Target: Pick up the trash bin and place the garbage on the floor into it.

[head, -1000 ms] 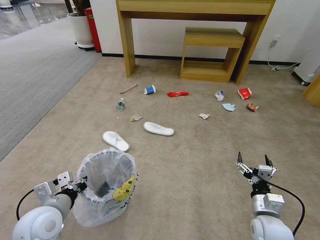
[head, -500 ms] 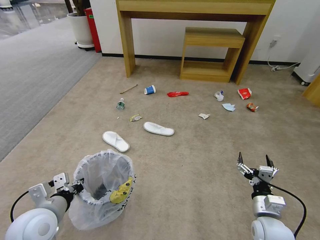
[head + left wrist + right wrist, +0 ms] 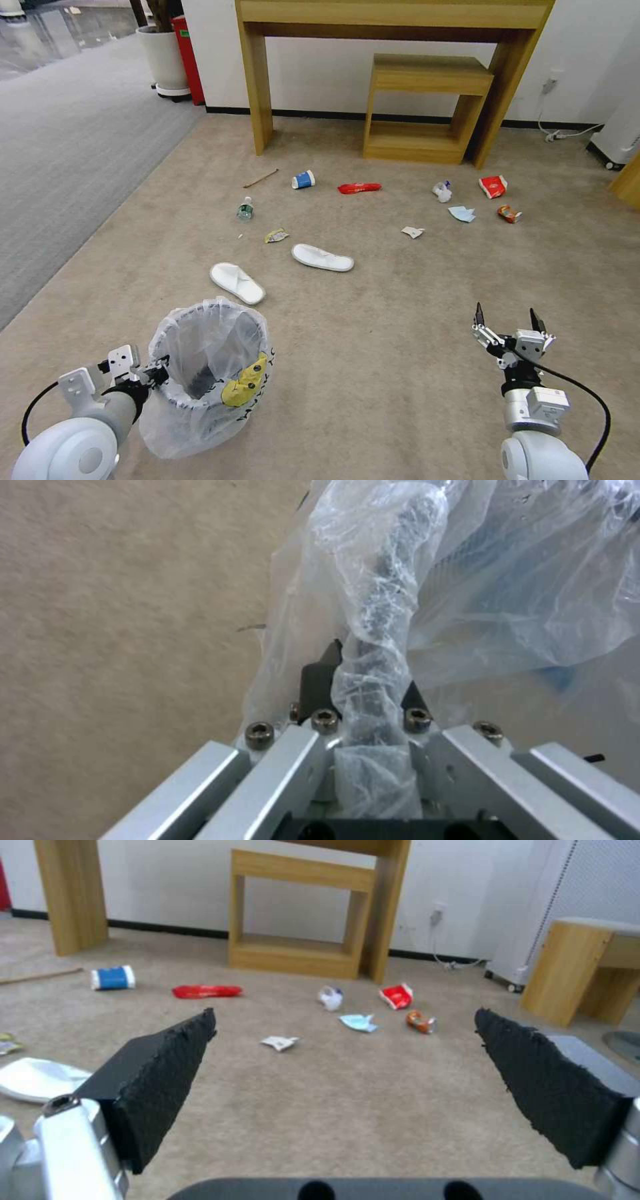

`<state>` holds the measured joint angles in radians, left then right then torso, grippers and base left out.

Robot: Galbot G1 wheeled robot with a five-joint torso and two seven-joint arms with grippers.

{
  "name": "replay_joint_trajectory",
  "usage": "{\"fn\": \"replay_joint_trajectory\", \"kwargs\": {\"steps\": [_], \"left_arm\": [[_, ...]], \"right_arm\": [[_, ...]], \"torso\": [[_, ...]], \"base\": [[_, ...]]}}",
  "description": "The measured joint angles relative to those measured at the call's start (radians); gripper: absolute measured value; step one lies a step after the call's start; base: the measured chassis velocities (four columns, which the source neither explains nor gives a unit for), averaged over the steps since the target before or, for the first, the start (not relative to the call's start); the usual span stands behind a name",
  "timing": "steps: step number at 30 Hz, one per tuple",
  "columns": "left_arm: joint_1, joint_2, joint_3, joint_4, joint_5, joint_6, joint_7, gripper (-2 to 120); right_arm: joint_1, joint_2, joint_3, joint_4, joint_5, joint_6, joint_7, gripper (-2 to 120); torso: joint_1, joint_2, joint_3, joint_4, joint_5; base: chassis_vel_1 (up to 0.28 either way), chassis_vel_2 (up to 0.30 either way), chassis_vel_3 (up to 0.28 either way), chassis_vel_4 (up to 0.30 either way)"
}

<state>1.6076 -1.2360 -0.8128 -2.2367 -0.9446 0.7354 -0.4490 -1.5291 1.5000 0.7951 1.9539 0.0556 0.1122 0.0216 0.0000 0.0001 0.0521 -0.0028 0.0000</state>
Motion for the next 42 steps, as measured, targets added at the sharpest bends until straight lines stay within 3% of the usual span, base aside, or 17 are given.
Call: {"fn": "replay_joint_trajectory", "kwargs": {"steps": [17, 18, 20, 24, 26, 42], "left_arm": [[-0.01, -0.002, 0.003, 0.019, 0.009, 0.0, 0.008, 1], [-0.01, -0.003, 0.003, 0.02, 0.009, 0.0, 0.008, 1], [-0.013, -0.003, 0.003, 0.023, 0.01, -0.001, 0.008, 1], [-0.015, -0.003, 0.001, 0.026, 0.011, -0.001, 0.008, 1], [-0.017, -0.003, 0.002, 0.028, 0.011, -0.001, 0.008, 1], [-0.026, -0.009, 0.002, 0.035, 0.001, 0.0, 0.003, 1]], "right_arm": [[0.009, 0.005, -0.001, -0.021, -0.002, 0.021, -0.003, 100], [0.01, 0.006, -0.001, -0.024, -0.002, 0.027, -0.004, 100], [0.013, 0.006, -0.001, -0.03, -0.003, 0.036, -0.009, 100], [0.016, 0.006, -0.002, -0.036, -0.003, 0.042, -0.011, 100], [0.018, 0.005, -0.003, -0.036, -0.001, 0.044, -0.011, 100], [0.025, 0.001, -0.004, -0.051, 0.002, 0.067, -0.009, 100]], "torso": [[0.0, 0.0, 0.0, 0.0, -0.001], [0.0, 0.0, 0.0, 0.0003, 0.0012], [0.0, 0.0, 0.0, 0.0001, -0.0014], [0.0, 0.0, 0.0, 0.0003, 0.0004], [0.0, 0.0, 0.0, 0.0002, -0.0004], [0.0, 0.0, 0.0, 0.0002, 0.0]], "base": [[0.296, 0.286, -0.292, -0.295], [0.357, 0.378, -0.368, -0.348], [0.343, 0.38, -0.305, -0.333], [0.288, 0.304, -0.28, -0.255], [0.231, 0.148, -0.202, -0.162], [-0.019, -0.023, 0.014, 0.011]]}}
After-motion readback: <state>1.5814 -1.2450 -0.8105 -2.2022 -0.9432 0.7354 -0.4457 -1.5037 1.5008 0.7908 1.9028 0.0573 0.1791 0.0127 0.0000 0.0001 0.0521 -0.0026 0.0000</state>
